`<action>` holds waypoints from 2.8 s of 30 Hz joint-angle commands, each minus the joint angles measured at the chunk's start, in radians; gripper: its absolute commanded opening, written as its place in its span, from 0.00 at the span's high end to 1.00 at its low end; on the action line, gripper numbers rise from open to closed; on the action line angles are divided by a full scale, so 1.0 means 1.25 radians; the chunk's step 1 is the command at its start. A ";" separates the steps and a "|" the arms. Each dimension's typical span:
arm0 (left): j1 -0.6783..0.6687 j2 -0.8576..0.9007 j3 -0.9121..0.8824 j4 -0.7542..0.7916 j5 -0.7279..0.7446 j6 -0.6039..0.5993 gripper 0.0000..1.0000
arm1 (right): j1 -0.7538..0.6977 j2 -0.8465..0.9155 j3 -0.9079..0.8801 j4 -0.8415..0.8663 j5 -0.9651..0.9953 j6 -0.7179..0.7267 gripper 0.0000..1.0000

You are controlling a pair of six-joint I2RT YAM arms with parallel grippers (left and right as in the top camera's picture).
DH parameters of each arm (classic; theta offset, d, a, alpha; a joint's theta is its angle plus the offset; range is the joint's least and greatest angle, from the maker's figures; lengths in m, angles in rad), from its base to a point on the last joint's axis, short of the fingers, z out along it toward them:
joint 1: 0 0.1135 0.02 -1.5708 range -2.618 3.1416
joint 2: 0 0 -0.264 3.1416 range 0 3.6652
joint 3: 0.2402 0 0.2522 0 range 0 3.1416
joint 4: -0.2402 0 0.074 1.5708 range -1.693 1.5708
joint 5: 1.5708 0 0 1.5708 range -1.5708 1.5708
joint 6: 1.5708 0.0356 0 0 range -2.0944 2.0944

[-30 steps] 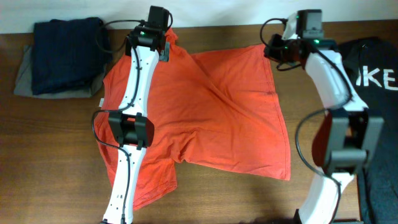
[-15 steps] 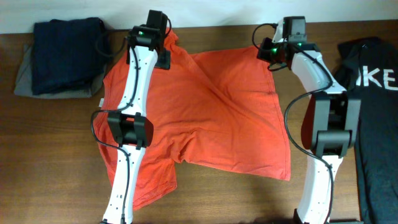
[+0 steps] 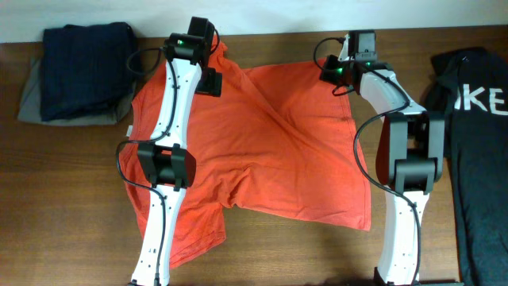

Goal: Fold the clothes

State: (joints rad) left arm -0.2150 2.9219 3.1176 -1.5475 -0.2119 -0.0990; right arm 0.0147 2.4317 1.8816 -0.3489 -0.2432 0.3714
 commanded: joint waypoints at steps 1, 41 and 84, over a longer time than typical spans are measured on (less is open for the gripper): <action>0.003 -0.017 0.015 -0.002 0.012 -0.011 0.01 | 0.004 0.029 0.016 0.013 0.025 0.013 0.96; 0.001 -0.022 0.016 0.055 0.113 0.020 0.01 | -0.169 0.102 0.257 -0.179 0.078 -0.048 0.81; 0.126 -0.870 -0.373 -0.112 -0.055 -0.049 0.01 | -0.164 -0.693 0.472 -1.080 0.121 -0.108 0.01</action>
State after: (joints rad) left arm -0.0860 1.9617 2.7945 -1.6833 -0.2420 -0.0814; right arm -0.1947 1.6386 2.6591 -1.6928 -0.1654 0.2497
